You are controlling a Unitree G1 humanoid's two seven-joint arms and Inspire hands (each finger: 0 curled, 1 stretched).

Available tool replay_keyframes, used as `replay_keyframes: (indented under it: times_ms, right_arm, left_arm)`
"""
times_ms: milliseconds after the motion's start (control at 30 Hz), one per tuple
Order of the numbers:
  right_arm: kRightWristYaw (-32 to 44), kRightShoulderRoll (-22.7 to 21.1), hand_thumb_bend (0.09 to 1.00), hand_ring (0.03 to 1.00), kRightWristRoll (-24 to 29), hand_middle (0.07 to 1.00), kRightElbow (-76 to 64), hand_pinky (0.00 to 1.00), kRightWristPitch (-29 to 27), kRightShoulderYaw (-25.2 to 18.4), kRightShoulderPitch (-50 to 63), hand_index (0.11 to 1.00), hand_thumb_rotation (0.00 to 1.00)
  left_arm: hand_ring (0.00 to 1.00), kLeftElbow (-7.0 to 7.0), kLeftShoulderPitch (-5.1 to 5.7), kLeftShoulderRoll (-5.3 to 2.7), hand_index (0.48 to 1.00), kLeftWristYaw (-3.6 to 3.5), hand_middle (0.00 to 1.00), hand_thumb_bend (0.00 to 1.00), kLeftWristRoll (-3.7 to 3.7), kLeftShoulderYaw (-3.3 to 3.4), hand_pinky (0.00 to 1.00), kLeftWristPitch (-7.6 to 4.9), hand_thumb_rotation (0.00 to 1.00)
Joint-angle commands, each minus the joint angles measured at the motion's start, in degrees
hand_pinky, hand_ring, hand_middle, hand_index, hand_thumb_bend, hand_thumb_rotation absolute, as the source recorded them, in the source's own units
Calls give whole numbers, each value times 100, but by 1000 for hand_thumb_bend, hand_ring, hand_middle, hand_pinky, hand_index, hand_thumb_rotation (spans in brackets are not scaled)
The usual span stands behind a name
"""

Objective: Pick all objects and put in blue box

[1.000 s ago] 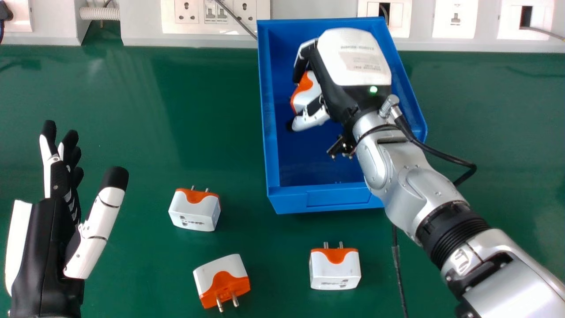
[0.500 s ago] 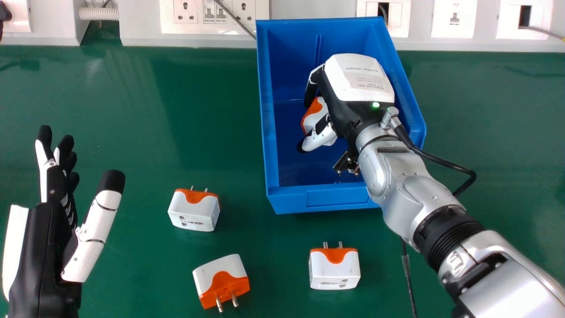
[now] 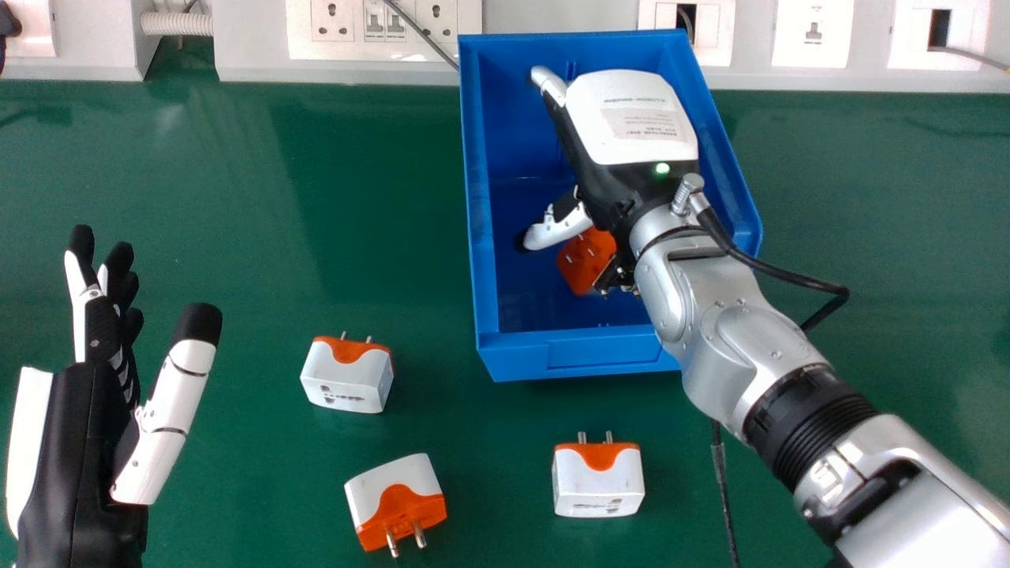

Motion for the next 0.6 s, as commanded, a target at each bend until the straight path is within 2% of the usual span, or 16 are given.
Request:
replay_keyframes:
  times_ms: [0,67,133,233,367,567]
  right_arm:
    - [-112,-67,730,996,-49,1000,-286,888,54,-44,-10,1000,420]
    - [-188,-74,724,989,-38,1000,-440,878,66,-83,54,1000,420]
    - [-302,-98,713,968,-70,1000,-706,841,130,-116,169,996,391]
    - [-259,-201,656,949,-52,1000,-1456,822,262,-238,530,992,352]
    - [-41,-365,585,946,-72,1000,-2712,815,458,-456,1250,1000,273]
    - [-111,-677,544,925,-176,1000,-4439,751,274,-671,2670,964,259]
  left_arm:
    - [1000,-137,-5,-17,1000,29,1000,663,11,-9,1000,-72,782]
    - [1000,-127,-14,-18,1000,27,1000,669,15,-14,1000,-91,787]
    - [1000,-117,-19,-33,1000,20,1000,665,-17,-18,1000,-118,777]
    - [1000,-118,-14,-16,1000,16,1000,664,21,-4,1000,-128,786]
    - [1000,-177,2,-18,1000,37,1000,673,73,-4,1000,-73,798]
    - [1000,-207,3,-24,1000,29,1000,673,82,-32,1000,-76,793]
